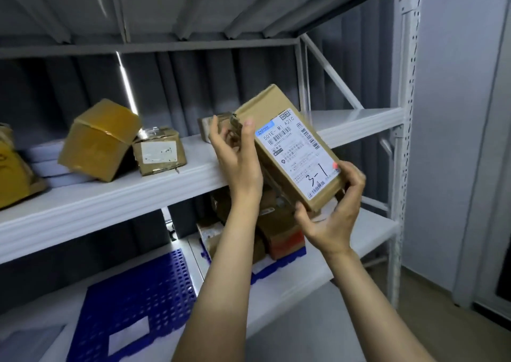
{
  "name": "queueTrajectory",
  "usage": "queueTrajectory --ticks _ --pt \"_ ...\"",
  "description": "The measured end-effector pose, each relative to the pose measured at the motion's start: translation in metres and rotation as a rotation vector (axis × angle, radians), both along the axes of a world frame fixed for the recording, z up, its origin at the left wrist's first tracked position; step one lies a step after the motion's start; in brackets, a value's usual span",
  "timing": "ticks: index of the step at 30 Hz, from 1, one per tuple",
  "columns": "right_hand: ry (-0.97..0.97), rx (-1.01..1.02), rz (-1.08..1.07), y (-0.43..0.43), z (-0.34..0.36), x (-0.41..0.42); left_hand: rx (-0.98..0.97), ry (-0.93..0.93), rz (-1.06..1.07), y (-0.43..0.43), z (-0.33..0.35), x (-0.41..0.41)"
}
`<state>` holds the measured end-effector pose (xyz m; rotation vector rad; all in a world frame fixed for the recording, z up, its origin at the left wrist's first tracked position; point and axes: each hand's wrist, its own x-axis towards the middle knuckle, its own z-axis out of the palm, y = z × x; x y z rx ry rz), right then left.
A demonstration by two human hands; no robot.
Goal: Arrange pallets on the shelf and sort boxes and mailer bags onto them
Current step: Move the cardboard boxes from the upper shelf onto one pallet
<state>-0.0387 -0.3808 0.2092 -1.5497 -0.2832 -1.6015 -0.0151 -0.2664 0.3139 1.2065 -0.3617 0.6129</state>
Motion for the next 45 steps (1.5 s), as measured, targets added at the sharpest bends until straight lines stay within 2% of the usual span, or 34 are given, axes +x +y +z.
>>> queueTrajectory --ticks 8,13,20,27,30,35,41,45 --pt "0.092 0.008 0.066 0.017 -0.058 -0.042 -0.008 0.037 0.074 0.018 -0.064 -0.036" --pt "0.187 0.006 0.153 0.028 -0.083 -0.058 -0.059 0.211 0.091 0.043 -0.105 -0.041" --pt "0.298 -0.027 0.286 0.040 -0.107 -0.050 -0.090 0.580 0.149 0.081 -0.158 -0.029" --pt "0.395 0.134 0.373 0.044 -0.115 -0.020 -0.201 0.751 0.176 0.080 -0.184 -0.023" --pt "0.500 0.191 0.304 0.038 -0.127 -0.001 -0.218 0.784 0.179 0.067 -0.199 -0.014" --pt "0.595 0.267 0.133 0.012 -0.140 0.041 -0.068 0.780 0.200 0.033 -0.217 0.010" --pt "0.659 0.271 0.212 -0.015 -0.111 0.111 0.108 0.711 0.255 0.013 -0.188 0.068" --pt "0.768 0.228 0.271 -0.029 -0.107 0.156 0.211 0.693 0.304 0.010 -0.175 0.101"
